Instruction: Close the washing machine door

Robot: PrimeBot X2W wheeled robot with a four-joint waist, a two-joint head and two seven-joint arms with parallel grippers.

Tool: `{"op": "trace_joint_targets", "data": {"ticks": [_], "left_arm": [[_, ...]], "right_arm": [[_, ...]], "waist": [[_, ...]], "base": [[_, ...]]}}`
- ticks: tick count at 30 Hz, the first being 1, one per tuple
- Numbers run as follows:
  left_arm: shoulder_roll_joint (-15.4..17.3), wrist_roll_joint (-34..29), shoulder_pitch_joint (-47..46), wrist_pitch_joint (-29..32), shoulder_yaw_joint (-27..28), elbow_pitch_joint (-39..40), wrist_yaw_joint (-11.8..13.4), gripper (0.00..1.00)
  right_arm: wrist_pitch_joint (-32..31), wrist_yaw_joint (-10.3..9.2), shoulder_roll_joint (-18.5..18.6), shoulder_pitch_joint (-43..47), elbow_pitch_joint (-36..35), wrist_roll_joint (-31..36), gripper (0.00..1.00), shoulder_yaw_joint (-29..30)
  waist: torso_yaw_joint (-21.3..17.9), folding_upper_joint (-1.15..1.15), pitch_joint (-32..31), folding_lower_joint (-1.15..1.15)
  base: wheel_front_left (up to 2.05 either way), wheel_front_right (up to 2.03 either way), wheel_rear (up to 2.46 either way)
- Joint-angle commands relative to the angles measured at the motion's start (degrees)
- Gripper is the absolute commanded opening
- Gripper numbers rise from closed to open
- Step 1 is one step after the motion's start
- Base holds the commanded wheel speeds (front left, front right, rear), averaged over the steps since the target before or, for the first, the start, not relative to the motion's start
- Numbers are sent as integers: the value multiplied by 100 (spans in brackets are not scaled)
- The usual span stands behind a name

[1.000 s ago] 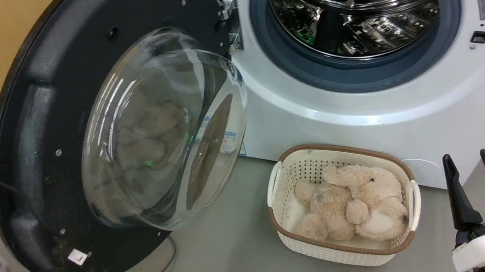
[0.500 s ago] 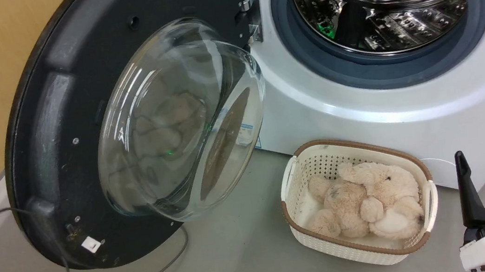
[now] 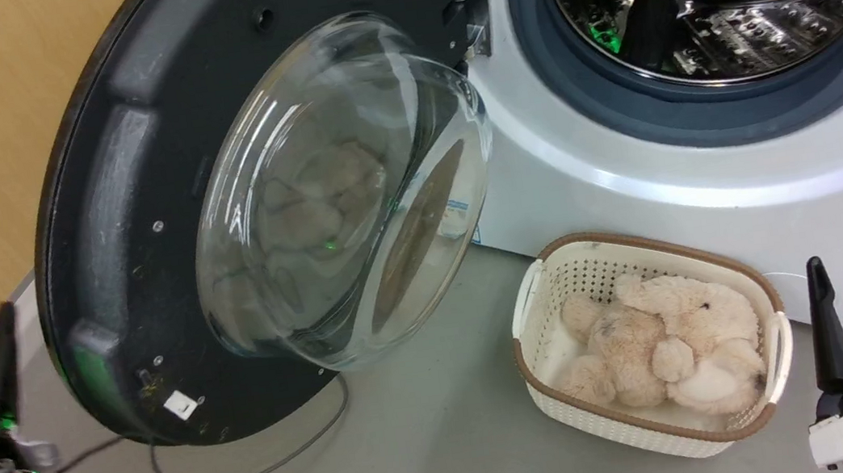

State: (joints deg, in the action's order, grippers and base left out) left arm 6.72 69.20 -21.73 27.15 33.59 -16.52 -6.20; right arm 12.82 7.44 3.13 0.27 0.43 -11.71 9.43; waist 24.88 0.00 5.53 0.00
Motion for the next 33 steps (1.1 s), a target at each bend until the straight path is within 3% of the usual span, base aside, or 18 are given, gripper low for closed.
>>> {"op": "trace_joint_targets", "data": {"ticks": [1, 14, 25, 33], "left_arm": [[-12, 165, 120, 103, -17, 17, -43, 0], [-225, 1620, 960, 1506, -715, 817, -126, 0], [-343, 1618, 1740, 1928, -2118, 1840, -128, 0], [-375, 1732, 2006, 1928, -3230, 2217, -128, 0]], "right_arm": [[59, 4, -22, -76, 20, -39, 100, 28], [215, 5, -25, -81, 63, -192, 100, 100], [218, 5, -25, -61, 112, -250, 100, 65], [218, 5, -25, -73, 109, -259, 100, 12]], "waist": [[34, 0, 11, 0], [258, 0, 9, 0], [140, 0, -104, 0], [-285, 0, -145, 0]], "base": [[0, 0, 0], [0, 0, 0], [0, 0, 0], [0, 0, 0]]}}
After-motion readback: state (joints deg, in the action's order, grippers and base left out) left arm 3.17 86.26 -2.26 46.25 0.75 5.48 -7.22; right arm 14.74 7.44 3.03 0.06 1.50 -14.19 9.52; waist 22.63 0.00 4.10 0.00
